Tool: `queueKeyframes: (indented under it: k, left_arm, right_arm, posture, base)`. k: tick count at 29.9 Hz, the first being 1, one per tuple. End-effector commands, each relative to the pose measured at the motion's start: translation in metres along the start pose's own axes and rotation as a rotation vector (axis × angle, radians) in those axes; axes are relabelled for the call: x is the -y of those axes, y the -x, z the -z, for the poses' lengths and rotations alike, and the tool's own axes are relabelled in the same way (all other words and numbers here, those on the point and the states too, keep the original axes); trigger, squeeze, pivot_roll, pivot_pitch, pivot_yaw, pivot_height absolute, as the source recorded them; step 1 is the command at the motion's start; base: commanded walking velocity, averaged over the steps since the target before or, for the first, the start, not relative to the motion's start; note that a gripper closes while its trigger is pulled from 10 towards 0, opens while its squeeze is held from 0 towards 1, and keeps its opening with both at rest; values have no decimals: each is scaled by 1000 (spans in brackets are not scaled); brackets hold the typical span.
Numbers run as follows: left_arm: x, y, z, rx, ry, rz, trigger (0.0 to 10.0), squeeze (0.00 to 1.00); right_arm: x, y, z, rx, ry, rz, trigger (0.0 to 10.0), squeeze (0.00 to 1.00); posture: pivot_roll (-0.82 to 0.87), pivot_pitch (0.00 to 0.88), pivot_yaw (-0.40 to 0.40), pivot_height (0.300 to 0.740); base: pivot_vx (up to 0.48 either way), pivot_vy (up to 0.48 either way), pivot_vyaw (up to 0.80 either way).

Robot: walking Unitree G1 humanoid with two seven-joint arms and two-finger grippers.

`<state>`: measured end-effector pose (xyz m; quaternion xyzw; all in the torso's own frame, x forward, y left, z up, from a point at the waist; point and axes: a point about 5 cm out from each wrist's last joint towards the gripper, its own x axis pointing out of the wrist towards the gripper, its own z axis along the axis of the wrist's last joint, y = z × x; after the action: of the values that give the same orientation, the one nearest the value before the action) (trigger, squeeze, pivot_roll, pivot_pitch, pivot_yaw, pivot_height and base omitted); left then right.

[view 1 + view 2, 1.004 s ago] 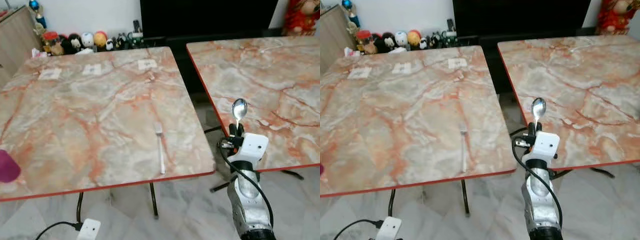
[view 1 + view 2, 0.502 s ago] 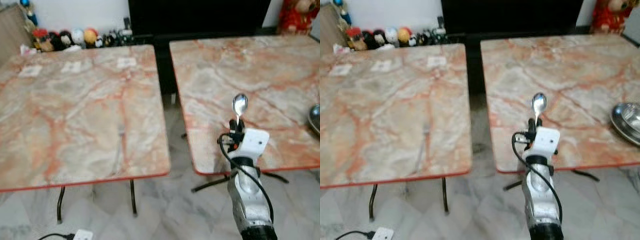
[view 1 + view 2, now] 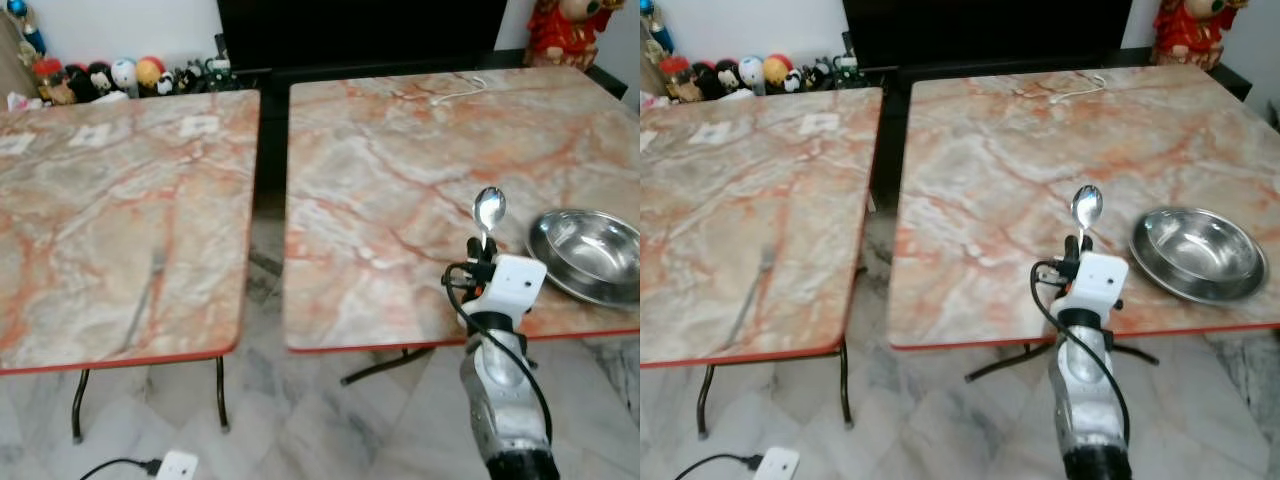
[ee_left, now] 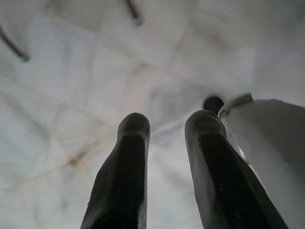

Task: Setting the table

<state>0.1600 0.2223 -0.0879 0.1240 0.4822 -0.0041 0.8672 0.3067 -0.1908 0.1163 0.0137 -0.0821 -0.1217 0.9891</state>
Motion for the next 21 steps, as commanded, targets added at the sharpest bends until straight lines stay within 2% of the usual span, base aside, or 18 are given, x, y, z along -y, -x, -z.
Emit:
queueKeyframes:
  k: [1, 9, 17, 21]
  left_arm:
    - [-8, 3, 12, -41, -9, -20, 10000, 0]
    - [-10, 6, 26, -66, -15, -20, 10000, 0]
    - [-9, 7, 30, -72, -25, -19, 10000, 0]
    - [-9, 7, 30, -71, -36, -17, 10000, 0]
  right_arm:
    - [-8, -2, -7, 27, -19, -14, 10000, 0]
    - [-2, -5, -12, 50, -3, 5, 10000, 0]
    - [3, -7, -13, 55, 7, 24, 10000, 0]
    - [6, -7, -12, 53, 13, 36, 10000, 0]
  posture:
    - [-135, 24, 65, 740]
    - [-146, 0, 65, 740]
    - [-150, 0, 63, 740]
    - [-152, 0, 65, 740]
  base:
    - [0, -439, 0]
    - [0, -439, 0]
    - [0, -433, 0]
    - [63, -68, 0]
